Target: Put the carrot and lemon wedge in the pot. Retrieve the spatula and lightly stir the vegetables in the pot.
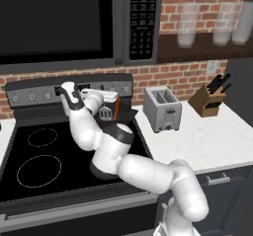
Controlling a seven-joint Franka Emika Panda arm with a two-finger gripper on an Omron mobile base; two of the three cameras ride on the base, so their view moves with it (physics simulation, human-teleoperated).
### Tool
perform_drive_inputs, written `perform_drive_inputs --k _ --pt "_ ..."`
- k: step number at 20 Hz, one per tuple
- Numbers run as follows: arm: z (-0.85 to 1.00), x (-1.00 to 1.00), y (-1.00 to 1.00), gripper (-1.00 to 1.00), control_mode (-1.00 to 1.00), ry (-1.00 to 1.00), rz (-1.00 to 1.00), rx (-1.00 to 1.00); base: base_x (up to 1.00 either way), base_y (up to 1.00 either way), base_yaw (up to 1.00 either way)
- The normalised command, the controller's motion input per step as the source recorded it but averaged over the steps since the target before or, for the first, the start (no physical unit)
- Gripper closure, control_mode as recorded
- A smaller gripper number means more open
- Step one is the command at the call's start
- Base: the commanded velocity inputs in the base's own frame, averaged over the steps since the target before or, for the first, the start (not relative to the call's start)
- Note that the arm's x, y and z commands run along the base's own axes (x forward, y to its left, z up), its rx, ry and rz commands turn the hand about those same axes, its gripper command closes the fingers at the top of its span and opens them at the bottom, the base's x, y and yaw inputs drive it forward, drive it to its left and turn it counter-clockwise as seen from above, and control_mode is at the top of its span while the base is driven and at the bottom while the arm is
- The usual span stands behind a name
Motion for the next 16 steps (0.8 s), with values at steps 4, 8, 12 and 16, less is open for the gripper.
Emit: perform_drive_inputs --k 4,8,12,16 --pt "-0.08 -0.18 0.25 1.00 -1.00 0.00 -0.07 0.00 0.00 0.00 0.00" --pt "0.22 -0.51 0.32 1.00 -1.00 -0.06 -0.05 0.00 0.00 0.00 0.00" --pt "0.34 -0.35 0.09 1.00 -1.00 -0.08 -0.10 0.00 0.00 0.00 0.00" --pt "0.27 -0.03 0.00 1.00 -1.00 -0.04 -0.13 0.00 0.00 0.00 0.00"
